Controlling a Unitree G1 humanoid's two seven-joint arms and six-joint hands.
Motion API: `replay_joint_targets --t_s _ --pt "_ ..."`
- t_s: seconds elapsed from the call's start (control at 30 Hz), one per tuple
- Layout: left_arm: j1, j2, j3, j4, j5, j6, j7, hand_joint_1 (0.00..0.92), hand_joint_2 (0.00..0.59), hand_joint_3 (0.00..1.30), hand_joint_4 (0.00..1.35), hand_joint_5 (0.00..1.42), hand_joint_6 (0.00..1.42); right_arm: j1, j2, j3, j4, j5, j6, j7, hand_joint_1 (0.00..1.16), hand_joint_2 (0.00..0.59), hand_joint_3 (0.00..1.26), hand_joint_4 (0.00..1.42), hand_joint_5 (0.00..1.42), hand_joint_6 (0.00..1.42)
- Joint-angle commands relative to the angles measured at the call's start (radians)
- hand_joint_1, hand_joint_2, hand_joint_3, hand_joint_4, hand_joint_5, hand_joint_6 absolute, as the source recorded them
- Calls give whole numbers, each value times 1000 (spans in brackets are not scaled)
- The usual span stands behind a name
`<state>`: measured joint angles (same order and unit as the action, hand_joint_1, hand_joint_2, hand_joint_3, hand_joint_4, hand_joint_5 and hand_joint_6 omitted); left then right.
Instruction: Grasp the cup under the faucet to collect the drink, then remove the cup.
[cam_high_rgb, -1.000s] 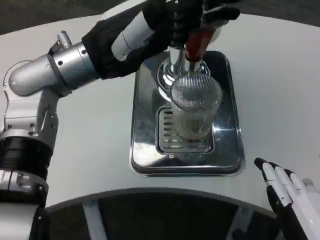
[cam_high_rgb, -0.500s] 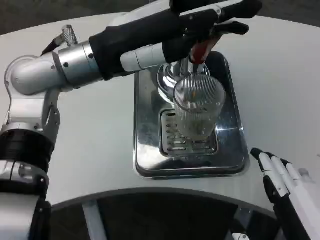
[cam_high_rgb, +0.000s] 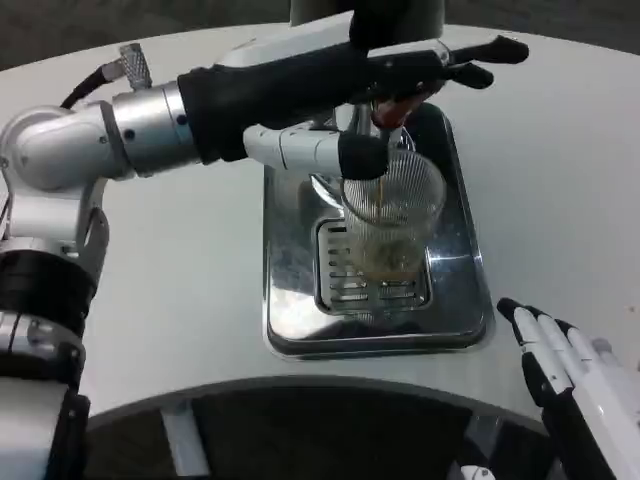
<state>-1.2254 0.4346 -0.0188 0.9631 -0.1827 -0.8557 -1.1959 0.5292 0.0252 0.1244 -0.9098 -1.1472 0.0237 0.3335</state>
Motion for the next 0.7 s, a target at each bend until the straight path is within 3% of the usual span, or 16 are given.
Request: replay_joint_targets --t_s 0.03,0.27,0.7 --pt "16 21 -39 22 59 -35 -16 0 30 67 0 74 0 -24 2 -9 19 15 22 -20 607 367 4 0 0 0" --pt "17 40 -54 34 61 -48 4 0 35 67 0 74 0 -107 8 -21 60 37 53 -43 607 363 4 0 0 0" --pt "28 60 -56 31 60 -48 24 0 37 67 0 74 0 -275 7 -21 202 129 117 -135 575 280 1 0 0 0"
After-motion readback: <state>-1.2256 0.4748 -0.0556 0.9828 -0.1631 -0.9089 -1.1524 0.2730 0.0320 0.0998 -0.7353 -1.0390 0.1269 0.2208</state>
